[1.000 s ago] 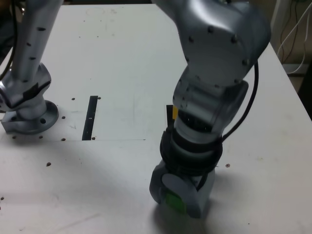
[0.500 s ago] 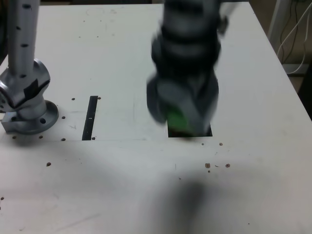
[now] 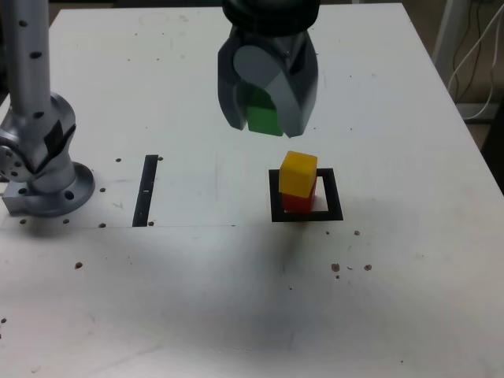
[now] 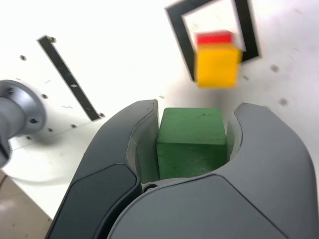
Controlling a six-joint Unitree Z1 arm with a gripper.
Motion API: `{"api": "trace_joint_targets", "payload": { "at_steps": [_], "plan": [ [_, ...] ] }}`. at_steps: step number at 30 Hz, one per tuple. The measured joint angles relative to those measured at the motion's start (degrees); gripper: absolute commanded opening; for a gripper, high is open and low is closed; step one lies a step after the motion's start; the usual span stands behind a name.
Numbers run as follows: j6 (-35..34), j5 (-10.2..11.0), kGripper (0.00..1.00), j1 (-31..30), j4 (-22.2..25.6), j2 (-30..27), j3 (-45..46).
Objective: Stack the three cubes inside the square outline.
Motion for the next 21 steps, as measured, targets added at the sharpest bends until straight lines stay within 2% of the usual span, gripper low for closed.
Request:
{"api": "trace_joint_targets", "payload": {
  "at_steps": [13, 21],
  "plan": [
    [-1.49, 0.16, 0.11, 0.94, -1.71, 5.44, -0.17],
    [-1.34, -1.57, 0.11, 1.63, -3.46, 6.74, -0.72]
  ]
}}
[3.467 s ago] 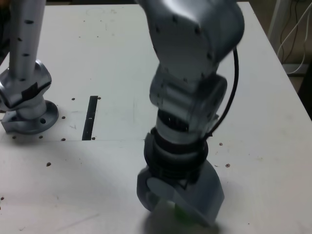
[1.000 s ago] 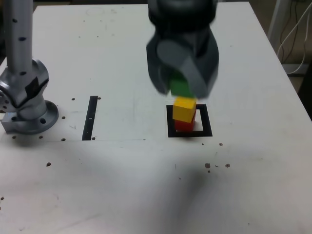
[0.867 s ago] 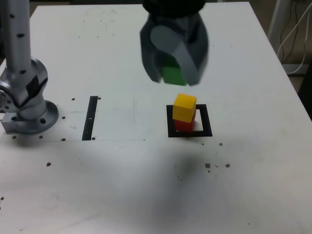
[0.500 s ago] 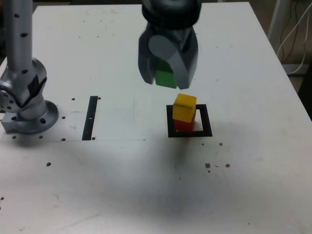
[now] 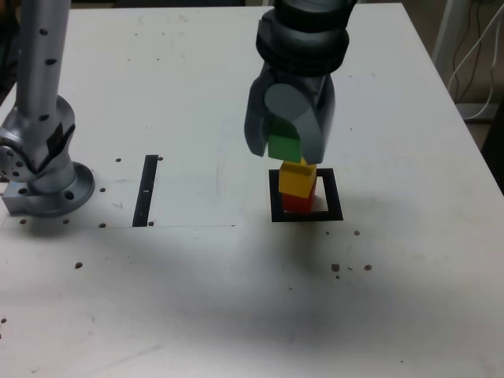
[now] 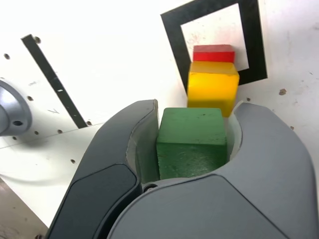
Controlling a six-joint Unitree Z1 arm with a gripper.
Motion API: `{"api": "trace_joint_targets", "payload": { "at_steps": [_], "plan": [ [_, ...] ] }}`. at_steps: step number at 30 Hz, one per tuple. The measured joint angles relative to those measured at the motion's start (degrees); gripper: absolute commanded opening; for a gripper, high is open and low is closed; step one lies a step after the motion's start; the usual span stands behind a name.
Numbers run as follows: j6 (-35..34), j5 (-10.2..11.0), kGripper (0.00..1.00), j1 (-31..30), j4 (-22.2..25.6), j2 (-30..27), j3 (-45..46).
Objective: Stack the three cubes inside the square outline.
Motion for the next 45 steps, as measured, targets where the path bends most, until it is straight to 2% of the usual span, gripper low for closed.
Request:
{"api": "trace_joint_targets", "payload": {
  "at_steps": [11, 23, 33, 37, 41, 43, 45],
  "plan": [
    [0.39, -1.73, 0.15, 1.37, -0.35, 1.61, -1.00],
    [1.41, -2.26, 0.15, 2.83, -0.33, 2.38, -1.47],
    [1.56, -2.33, 0.19, 3.31, -0.74, 4.51, -0.45],
    [1.73, -2.24, 0.28, 3.34, -0.84, 4.51, -0.35],
    [2.26, -1.91, 0.41, 3.35, -0.84, 4.51, -0.46],
    [2.48, -1.87, 0.51, 3.35, -0.84, 4.51, -0.57],
    [2.74, -1.91, 0.71, 3.34, -0.84, 4.53, -0.56]
  ]
}}
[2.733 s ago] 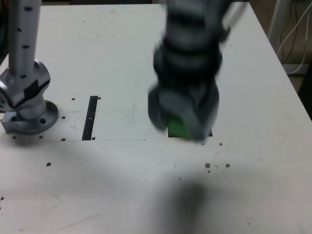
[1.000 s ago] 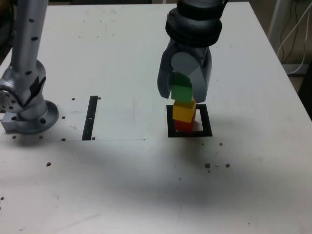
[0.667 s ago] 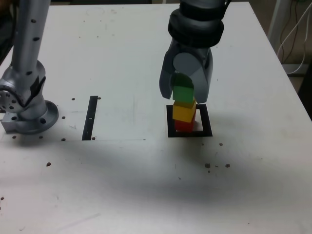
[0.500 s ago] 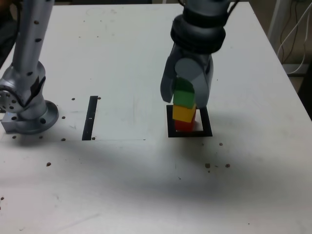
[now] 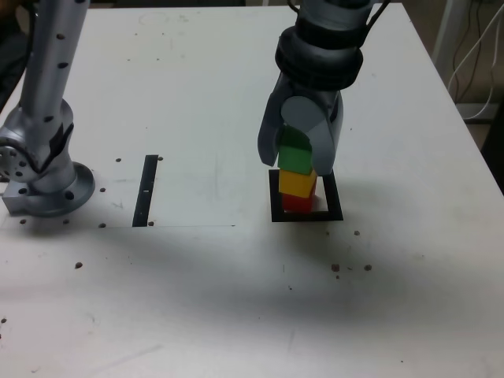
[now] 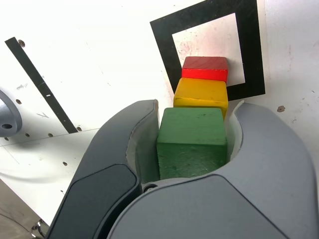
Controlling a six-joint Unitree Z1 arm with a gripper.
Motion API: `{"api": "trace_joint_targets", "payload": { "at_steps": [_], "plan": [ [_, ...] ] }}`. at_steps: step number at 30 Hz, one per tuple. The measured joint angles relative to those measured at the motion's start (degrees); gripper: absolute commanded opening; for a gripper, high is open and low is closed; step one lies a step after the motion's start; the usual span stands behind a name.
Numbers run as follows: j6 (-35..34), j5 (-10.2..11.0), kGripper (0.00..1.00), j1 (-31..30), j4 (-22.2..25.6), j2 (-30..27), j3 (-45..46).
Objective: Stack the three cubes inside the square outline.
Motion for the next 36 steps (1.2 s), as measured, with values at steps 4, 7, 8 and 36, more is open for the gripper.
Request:
{"api": "trace_joint_targets", "payload": {
  "at_steps": [4, 7, 8, 36],
  "plan": [
    [0.39, -0.46, 0.97, 0.00, 0.00, 0.22, 0.17],
    [0.40, -0.47, 1.00, 0.00, 0.00, 0.24, 0.18],
    [0.41, -0.45, 1.00, 0.00, 0.00, 0.23, 0.17],
    [0.15, 3.74, 1.00, 3.15, 4.93, -26.73, 14.39]
  ]
}}
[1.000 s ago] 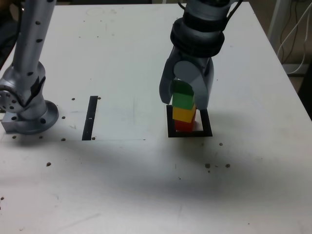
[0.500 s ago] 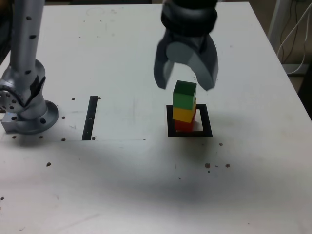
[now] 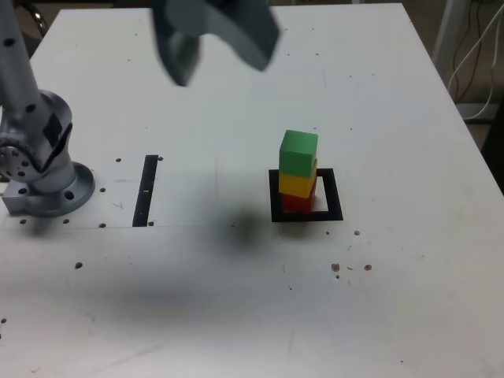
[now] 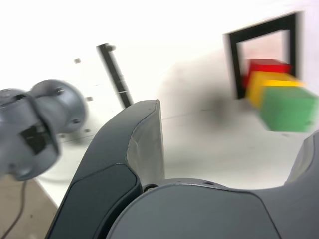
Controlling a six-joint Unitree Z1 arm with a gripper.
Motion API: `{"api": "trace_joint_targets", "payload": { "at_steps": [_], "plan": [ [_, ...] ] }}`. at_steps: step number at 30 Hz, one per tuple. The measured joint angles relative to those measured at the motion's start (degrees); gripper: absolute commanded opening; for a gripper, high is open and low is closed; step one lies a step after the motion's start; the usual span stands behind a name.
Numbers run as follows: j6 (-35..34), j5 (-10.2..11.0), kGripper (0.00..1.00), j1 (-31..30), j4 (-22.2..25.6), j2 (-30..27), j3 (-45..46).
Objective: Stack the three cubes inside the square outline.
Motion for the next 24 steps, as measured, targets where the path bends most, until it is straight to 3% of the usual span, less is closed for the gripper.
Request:
{"api": "trace_joint_targets", "payload": {
  "at_steps": [7, 13, 24],
  "plan": [
    [-1.21, 0.15, 1.00, 3.76, -1.71, -6.93, 13.85],
    [-1.31, 0.21, 1.00, 6.09, -5.18, -9.13, 24.71],
    [-0.91, -2.56, 1.00, 7.33, -18.35, -10.34, 38.67]
  ]
}}
